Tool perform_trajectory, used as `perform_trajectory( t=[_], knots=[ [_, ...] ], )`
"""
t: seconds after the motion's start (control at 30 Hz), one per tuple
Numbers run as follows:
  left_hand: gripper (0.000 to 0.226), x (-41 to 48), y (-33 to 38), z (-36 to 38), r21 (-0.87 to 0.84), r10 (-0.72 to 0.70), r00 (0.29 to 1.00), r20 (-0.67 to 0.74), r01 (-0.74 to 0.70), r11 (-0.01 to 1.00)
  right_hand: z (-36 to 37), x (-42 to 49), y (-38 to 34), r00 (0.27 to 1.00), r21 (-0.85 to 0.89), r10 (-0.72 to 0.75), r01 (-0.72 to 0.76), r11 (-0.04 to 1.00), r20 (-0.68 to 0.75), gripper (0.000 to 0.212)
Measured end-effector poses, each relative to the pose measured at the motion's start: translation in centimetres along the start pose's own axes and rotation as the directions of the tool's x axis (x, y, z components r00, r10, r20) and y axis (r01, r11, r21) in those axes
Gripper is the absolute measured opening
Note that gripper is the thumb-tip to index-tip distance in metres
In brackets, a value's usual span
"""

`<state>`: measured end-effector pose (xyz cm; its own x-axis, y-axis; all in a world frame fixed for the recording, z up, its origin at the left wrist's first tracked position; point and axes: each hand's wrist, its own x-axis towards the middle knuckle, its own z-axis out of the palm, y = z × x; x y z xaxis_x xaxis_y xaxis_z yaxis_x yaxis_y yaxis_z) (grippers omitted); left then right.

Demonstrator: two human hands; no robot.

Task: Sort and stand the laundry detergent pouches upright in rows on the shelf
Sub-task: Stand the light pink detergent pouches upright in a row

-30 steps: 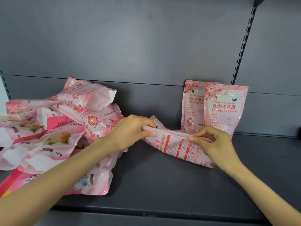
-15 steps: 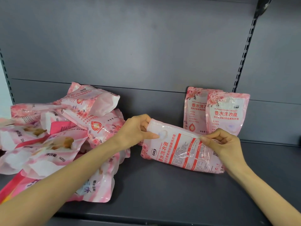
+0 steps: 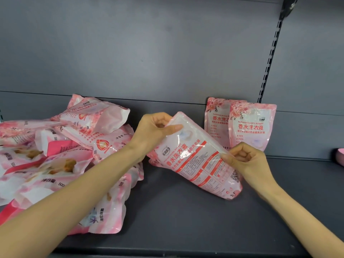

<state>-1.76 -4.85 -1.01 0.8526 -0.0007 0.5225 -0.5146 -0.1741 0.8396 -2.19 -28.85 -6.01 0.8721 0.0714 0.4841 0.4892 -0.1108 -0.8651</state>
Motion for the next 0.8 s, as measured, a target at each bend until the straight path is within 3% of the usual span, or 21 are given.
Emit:
perform_trajectory(
  t=[0.17, 0.37, 0.6, 0.8],
  knots=[
    [0.011, 1.0, 2.4, 0.3, 0.024, 0.034, 0.999, 0.013, -0.034, 0.999, 0.3, 0.1, -0.3, 0.999, 0.016, 0.010, -0.011, 1.000, 0.043, 0.010],
    [0.011, 2.0, 5.0, 0.9, 0.197, 0.119, 0.989, 0.086, -0.134, 0.971, 1.4, 0.5, -1.1, 0.993, 0.005, 0.008, -0.009, 1.000, 0.117, 0.008],
    [0.010, 2.2, 6.1, 1.5, 0.268, 0.153, 0.963, 0.223, -0.212, 0.940, 3.2, 1.8, -3.5, 0.994, 0.106, -0.113, 0.111, 0.988, 0.006, 0.002],
    [0.001, 2.0, 5.2, -1.5, 0.294, 0.117, 0.959, 0.257, -0.193, 0.936, 3.1, 2.3, -2.7, 0.997, 0.180, -0.049, 0.059, 0.982, -0.059, 0.004]
  ],
)
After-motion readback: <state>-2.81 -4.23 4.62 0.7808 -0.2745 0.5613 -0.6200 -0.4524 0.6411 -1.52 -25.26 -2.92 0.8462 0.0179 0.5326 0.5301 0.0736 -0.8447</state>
